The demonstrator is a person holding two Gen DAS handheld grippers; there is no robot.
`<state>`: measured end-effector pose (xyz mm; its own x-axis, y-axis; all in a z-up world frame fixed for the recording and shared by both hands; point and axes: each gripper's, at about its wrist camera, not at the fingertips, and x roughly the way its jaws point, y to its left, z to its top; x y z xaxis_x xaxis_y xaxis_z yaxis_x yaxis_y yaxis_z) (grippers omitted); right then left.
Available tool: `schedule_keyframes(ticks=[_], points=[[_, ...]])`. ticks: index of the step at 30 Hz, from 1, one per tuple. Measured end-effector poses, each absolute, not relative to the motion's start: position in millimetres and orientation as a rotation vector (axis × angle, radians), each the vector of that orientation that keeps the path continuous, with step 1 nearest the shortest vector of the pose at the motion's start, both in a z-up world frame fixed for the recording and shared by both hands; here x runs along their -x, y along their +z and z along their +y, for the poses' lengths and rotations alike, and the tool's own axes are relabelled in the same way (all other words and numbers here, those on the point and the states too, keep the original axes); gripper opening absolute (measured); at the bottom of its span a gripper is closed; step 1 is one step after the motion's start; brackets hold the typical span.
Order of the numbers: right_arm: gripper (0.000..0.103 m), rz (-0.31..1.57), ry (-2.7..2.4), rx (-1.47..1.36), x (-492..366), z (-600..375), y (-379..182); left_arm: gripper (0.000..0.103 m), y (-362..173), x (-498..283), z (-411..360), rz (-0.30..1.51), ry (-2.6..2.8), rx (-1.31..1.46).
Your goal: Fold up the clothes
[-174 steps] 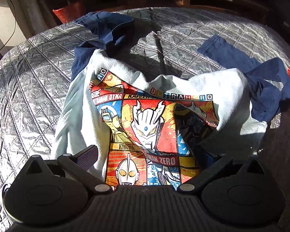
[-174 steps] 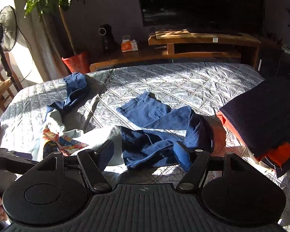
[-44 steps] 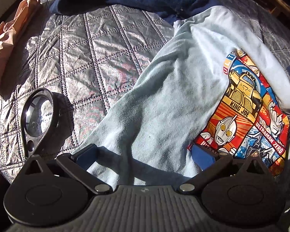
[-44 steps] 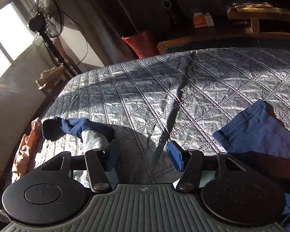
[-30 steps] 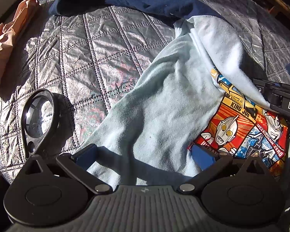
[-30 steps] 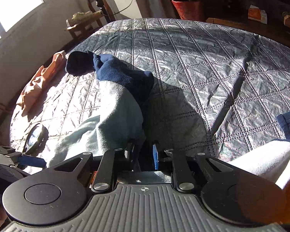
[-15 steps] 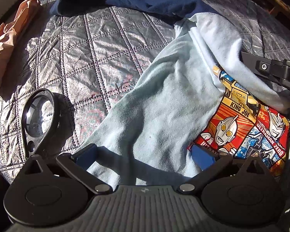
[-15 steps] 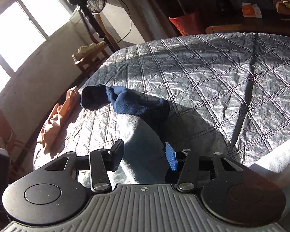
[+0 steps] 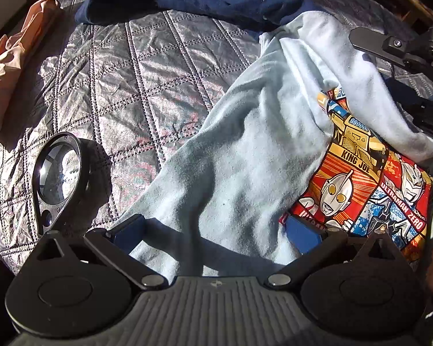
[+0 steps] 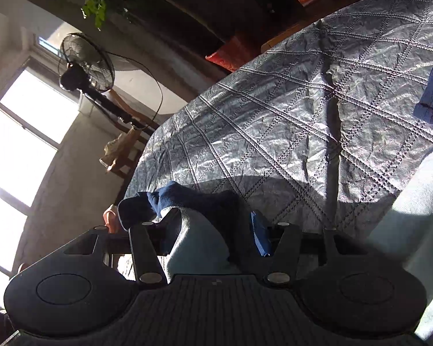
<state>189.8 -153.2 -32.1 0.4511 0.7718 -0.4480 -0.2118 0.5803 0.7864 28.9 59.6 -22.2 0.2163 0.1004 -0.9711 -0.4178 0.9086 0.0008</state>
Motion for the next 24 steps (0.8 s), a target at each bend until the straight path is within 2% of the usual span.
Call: schedule_keyframes(ticks=[2,7,9,10,11,19,24], points=[[0.057,0.905,0.643,-0.755,-193,-159,-39,0.103,-22,-28,60,1.308,0.365,0.285],[0.056,0.993,0.758,-0.507,-187,-122,-36,0.103,-22,-27,59,1.306,0.365,0.285],[0.044,0.994,0.765,-0.437,-186,-110,-33,0.103,-22,-27,59,1.302,0.367,0.284],[0.013,0.989,0.768,-0.426,-185,-109,-32,0.103,-21,-27,59,1.3,0.367,0.284],[0.007,0.984,0.77,-0.416,-185,-107,-31,0.103,-21,-26,59,1.297,0.368,0.283],[0.006,0.791,0.737,-0.247,-176,-113,9,0.103,-22,-26,60,1.292,0.367,0.28],[0.004,0.471,0.562,0.101,-173,-94,59,0.103,-24,-28,65,1.285,0.37,0.28]])
